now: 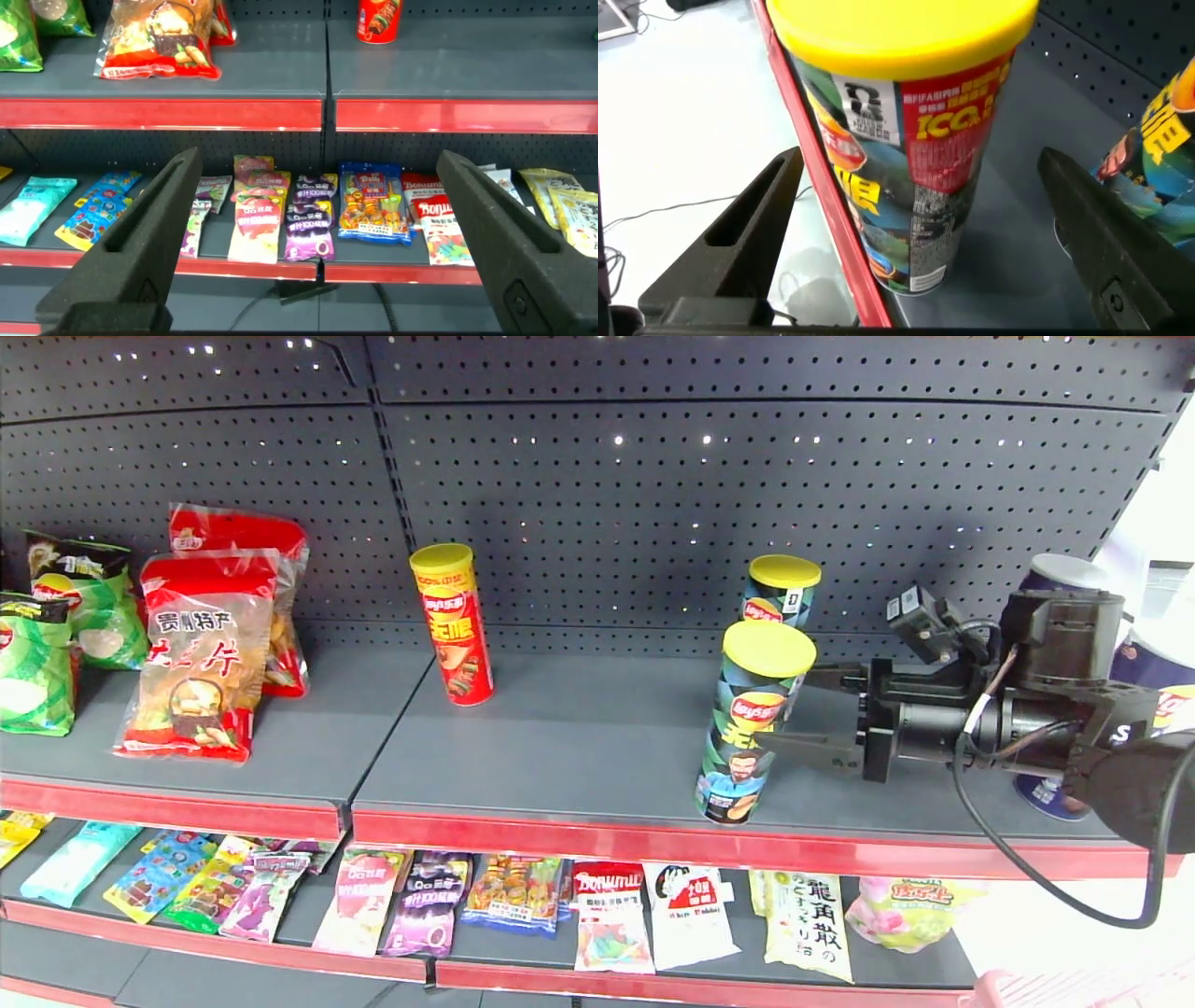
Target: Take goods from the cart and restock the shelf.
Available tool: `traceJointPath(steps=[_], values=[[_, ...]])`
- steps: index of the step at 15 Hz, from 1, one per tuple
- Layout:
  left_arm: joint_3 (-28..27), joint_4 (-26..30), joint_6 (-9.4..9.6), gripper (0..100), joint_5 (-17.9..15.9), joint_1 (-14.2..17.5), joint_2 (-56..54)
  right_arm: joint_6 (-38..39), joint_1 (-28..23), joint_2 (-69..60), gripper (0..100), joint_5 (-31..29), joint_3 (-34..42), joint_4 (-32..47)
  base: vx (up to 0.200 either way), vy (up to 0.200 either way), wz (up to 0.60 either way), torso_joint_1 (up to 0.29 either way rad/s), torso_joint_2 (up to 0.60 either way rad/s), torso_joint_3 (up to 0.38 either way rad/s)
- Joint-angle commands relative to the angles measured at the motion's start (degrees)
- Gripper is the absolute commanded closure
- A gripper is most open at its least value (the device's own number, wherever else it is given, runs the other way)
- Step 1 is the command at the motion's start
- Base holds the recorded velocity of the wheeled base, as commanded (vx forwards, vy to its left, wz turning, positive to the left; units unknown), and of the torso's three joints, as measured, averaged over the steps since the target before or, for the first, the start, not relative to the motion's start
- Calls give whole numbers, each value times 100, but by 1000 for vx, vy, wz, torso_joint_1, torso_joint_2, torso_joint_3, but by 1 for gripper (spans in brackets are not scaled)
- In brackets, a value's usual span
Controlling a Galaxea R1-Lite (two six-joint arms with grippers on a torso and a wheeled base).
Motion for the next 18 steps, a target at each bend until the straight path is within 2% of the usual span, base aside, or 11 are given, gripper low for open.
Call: traceJointPath(steps=[1, 16, 17, 18], values=[[0, -4, 2, 0, 1, 0, 7, 1, 62, 71, 0, -11, -30, -1, 0, 0, 0, 0, 0, 0], [0, -4, 2, 0, 1, 0, 7, 9, 291, 396, 0, -64, -346, 17, 0, 0, 0, 0, 0, 0], [0, -4, 2, 0, 1, 0, 7, 9, 291, 423, 100, -64, -346, 17, 0, 0, 0, 0, 0, 0], [0, -4, 2, 0, 1, 0, 7, 9, 291, 449, 100, -64, -364, 17, 0, 0, 0, 0, 0, 0]])
